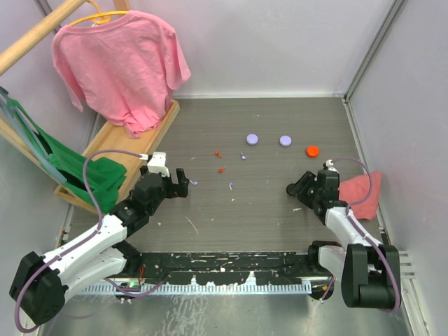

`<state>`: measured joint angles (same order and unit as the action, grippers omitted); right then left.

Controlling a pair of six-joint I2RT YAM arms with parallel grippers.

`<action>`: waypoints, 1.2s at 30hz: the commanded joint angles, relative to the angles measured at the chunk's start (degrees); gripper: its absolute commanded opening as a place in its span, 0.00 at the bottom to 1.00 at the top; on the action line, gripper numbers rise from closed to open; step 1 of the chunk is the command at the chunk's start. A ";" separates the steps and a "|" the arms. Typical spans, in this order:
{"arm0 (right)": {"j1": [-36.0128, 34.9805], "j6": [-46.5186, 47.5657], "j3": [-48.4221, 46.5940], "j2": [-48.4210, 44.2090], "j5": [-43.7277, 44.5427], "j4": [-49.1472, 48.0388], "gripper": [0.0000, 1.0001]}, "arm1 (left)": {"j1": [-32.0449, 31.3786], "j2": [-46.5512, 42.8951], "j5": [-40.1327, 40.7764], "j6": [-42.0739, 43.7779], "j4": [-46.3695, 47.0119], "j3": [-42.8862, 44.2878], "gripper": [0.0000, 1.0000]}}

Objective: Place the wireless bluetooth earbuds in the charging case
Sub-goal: Place the charging case at the center of the board, then pick up the charging case at the center of the board.

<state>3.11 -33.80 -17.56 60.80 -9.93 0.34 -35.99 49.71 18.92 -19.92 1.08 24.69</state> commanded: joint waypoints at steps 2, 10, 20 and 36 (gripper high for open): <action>0.13 3.69 -4.84 -5.77 6.06 10.81 0.66 | 0.00 -0.73 1.38 0.05 2.23 0.78 0.98; -4.31 9.34 -15.45 -2.74 5.02 10.30 0.70 | -0.03 -1.16 2.16 -0.38 0.73 1.37 0.98; -22.11 23.21 -29.80 18.75 14.38 -1.51 0.73 | 0.00 -3.55 3.75 -0.99 0.77 0.39 0.98; -25.34 27.34 -49.74 47.40 20.93 -12.56 0.73 | -0.05 -2.39 1.47 -0.56 0.16 1.27 0.98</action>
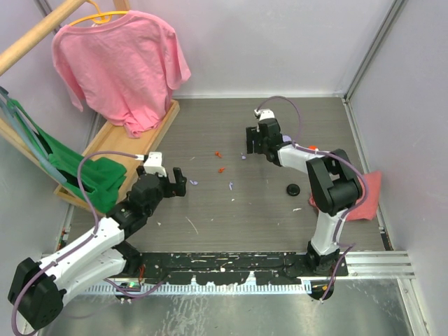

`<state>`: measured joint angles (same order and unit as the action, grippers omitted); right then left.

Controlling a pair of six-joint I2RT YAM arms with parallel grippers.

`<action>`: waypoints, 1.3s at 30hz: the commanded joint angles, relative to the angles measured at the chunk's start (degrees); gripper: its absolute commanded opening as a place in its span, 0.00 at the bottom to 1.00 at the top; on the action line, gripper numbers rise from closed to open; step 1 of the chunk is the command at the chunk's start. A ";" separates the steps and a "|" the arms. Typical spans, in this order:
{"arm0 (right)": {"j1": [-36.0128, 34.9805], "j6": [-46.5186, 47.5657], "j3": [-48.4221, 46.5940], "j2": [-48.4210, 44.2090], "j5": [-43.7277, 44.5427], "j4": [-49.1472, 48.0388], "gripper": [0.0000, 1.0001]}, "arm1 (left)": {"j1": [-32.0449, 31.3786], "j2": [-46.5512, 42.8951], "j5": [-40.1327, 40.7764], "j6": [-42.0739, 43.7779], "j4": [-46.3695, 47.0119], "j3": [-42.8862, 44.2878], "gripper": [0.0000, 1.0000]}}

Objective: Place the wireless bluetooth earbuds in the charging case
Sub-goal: Pick up the charging case at the center of the board.

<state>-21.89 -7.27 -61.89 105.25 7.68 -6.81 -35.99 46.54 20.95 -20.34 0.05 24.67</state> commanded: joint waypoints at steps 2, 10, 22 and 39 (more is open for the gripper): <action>-0.32 0.60 -7.39 5.61 3.33 -5.74 0.74 | 0.02 1.20 -0.77 -0.10 0.94 1.56 0.98; -0.35 -0.75 -13.15 12.98 3.60 -5.72 0.69 | 0.00 2.03 -1.62 0.07 0.57 2.05 0.98; -0.37 -1.91 -14.14 15.96 3.97 -4.36 0.54 | -0.04 1.40 -2.65 0.12 0.22 2.21 0.98; -7.03 -2.56 10.04 -9.65 2.51 -11.30 0.46 | -0.04 -0.29 -8.84 -2.80 -1.60 5.48 0.98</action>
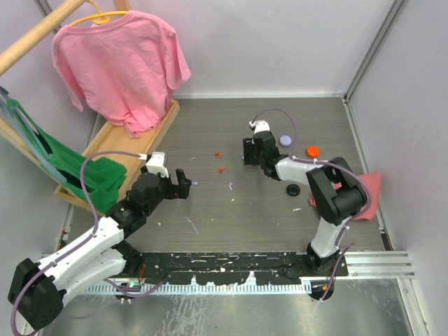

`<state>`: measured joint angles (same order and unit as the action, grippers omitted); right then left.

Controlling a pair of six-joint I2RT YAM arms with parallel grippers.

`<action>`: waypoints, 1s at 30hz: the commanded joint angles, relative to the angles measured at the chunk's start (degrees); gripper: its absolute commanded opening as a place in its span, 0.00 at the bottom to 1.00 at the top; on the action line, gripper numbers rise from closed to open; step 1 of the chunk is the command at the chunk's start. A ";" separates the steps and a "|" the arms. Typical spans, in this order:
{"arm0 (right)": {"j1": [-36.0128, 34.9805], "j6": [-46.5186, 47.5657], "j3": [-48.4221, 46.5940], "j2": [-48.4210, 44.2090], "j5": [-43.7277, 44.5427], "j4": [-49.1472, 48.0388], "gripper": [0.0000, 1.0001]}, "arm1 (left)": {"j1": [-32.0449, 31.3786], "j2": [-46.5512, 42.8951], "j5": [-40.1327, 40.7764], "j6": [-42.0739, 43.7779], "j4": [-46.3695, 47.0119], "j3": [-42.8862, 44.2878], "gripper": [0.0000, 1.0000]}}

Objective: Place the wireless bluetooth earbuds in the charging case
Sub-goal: Pick up the charging case at the center of the board.

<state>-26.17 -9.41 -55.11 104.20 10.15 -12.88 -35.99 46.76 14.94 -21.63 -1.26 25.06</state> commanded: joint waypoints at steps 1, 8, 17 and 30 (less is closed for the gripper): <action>-3.63 -0.34 4.47 -10.54 0.25 -5.73 0.46 | -0.04 -0.39 -3.85 -1.92 -1.21 5.95 0.98; -10.39 0.48 13.81 -22.91 0.52 -11.90 0.45 | -0.05 -1.62 -10.86 -6.24 -2.98 9.19 0.99; -17.80 4.22 26.07 -33.49 -1.68 -26.54 0.44 | -0.05 -1.59 -17.22 -13.79 -5.66 14.23 0.97; -24.05 12.48 32.91 -33.62 -12.49 -47.41 0.44 | -0.03 5.16 -26.15 -22.78 -2.75 16.61 0.88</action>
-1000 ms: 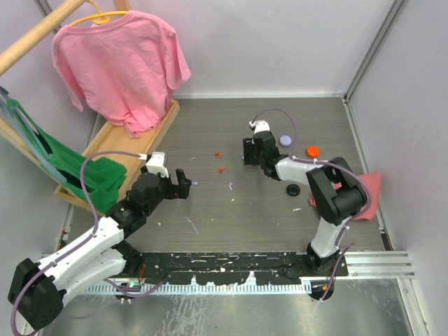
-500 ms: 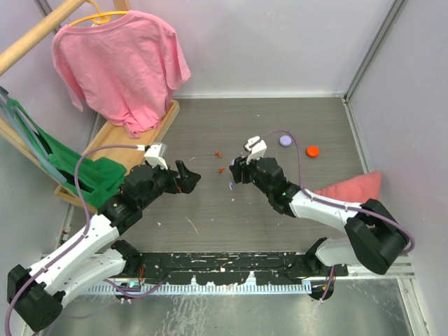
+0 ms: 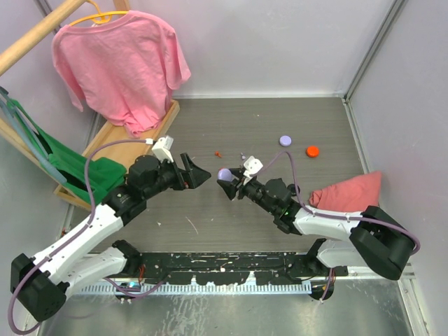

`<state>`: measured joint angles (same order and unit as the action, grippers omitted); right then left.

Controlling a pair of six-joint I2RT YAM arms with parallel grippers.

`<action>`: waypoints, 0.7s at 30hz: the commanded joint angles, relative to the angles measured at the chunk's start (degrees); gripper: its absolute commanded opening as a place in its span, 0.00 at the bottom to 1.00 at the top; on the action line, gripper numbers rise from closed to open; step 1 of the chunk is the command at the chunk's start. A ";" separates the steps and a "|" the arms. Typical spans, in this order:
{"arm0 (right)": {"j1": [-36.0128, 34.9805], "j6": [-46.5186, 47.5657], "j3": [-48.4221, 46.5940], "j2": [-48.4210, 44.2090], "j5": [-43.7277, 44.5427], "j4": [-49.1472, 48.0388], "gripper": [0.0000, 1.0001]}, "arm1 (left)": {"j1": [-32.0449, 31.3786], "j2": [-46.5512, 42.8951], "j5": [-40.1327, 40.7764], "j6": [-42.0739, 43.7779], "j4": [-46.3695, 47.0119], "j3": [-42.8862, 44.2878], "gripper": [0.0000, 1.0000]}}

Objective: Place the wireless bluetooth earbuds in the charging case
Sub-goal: Pick up the charging case at the center of the board.

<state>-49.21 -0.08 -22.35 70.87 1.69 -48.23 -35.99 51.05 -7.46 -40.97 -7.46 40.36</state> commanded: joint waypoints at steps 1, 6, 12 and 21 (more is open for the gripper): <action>-1.17 3.37 0.24 -0.05 -4.67 -12.93 0.44 | -0.01 1.36 -4.31 -3.71 3.97 1.30 0.86; -1.59 3.82 0.17 0.52 -7.12 -14.62 0.44 | -0.05 4.13 -6.82 -3.68 4.95 2.32 0.76; -1.80 4.37 -0.40 1.01 -8.69 -14.70 0.44 | -0.04 6.36 -9.30 -5.10 8.55 2.43 0.66; -1.94 4.47 -0.90 1.76 -11.09 -15.47 0.44 | -0.04 9.03 -11.25 -6.37 11.94 2.77 0.49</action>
<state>-50.78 3.38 -21.85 72.44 -7.64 -59.09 -35.99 59.35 -16.51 -46.39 -0.80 40.38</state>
